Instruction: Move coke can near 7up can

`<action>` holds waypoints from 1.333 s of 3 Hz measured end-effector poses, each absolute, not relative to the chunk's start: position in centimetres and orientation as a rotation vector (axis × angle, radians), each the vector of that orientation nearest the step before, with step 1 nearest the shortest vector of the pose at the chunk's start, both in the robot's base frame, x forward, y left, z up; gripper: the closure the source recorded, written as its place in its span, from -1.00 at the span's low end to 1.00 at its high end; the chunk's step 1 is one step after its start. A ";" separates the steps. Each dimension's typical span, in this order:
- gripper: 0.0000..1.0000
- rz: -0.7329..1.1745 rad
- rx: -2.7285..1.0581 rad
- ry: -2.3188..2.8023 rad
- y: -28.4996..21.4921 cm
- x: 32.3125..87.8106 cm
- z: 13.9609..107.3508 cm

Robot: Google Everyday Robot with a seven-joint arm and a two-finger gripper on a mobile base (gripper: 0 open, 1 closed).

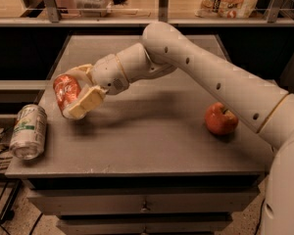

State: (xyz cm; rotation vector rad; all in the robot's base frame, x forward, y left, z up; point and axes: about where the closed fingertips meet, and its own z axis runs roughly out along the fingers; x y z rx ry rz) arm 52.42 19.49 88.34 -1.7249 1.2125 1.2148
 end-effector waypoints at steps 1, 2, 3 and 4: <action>0.17 1.240 -1.712 1.204 20.5 51.2 87.6; -0.30 1.255 -1.700 1.206 21.1 50.4 87.0; -0.77 1.261 -1.696 1.204 21.7 49.8 86.8; -1.00 1.264 -1.699 1.201 21.9 49.7 86.7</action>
Offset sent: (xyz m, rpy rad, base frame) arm -0.0265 0.0198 -0.0201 0.0329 0.0414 -0.0084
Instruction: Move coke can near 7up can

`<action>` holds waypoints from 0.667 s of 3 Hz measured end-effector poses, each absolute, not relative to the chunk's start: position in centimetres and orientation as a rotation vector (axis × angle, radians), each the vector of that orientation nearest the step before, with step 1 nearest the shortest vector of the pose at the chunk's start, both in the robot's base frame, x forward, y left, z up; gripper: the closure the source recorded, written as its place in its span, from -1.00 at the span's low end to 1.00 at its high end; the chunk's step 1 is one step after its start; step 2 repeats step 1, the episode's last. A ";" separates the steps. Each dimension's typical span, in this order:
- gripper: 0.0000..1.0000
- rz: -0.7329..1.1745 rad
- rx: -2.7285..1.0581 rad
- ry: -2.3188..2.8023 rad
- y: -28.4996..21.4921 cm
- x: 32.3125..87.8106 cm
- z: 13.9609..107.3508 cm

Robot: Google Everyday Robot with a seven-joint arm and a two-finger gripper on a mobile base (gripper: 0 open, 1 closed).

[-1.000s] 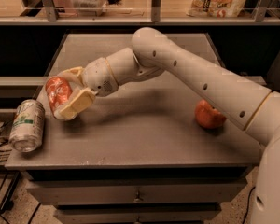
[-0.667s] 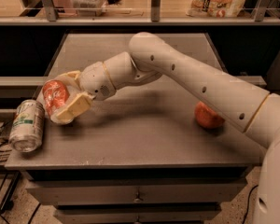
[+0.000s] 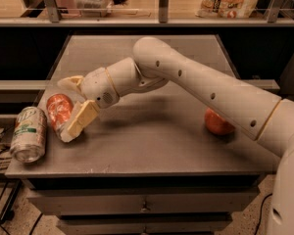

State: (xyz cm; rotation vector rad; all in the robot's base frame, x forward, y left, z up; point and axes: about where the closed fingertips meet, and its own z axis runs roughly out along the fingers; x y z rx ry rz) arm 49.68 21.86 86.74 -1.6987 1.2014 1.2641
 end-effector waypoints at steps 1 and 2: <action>-1.00 1.264 -1.699 1.201 21.9 49.7 86.7; -1.00 1.264 -1.699 1.201 21.9 49.7 86.7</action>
Offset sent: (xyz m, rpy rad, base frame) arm 0.0000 0.0000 0.0000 0.0000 0.0000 0.0000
